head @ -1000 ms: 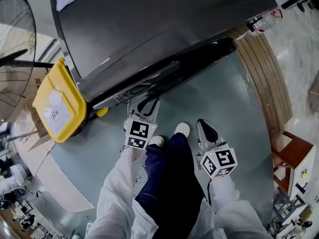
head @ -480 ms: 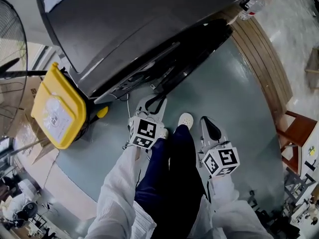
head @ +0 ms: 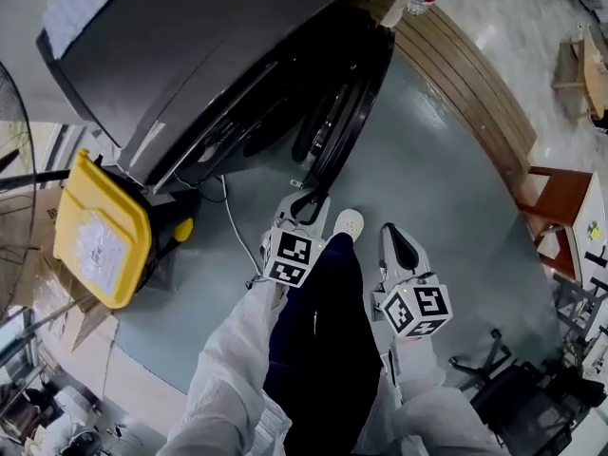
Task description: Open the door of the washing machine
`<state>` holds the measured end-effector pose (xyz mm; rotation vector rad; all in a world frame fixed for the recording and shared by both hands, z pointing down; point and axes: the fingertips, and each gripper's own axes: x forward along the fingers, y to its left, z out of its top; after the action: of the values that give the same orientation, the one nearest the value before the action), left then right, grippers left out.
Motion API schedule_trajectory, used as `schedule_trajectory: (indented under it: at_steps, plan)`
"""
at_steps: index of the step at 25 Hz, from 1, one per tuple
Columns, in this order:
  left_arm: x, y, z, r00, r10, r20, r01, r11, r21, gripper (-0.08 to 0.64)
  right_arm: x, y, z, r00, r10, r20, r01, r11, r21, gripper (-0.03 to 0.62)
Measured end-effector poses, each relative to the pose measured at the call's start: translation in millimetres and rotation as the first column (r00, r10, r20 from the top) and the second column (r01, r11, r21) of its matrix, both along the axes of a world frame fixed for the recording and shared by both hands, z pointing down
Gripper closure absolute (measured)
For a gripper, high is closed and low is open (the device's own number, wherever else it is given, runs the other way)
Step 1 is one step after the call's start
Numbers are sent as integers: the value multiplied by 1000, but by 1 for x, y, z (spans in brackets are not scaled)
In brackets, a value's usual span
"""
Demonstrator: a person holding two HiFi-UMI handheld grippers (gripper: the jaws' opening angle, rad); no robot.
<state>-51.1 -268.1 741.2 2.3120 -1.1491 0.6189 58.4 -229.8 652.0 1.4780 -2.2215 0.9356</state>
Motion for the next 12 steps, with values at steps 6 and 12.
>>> schedule_trajectory:
  at_steps: [6,12]
  plan:
    - [31,5,-1,999,25,-42,-25,1000,2,485,28,15,-5,996,86,-2,-86,996,6,581]
    - [56,13,-2,998,8,-56,-8,1000,5,483,45,22,-7,996,92,11,-92,996,7,581]
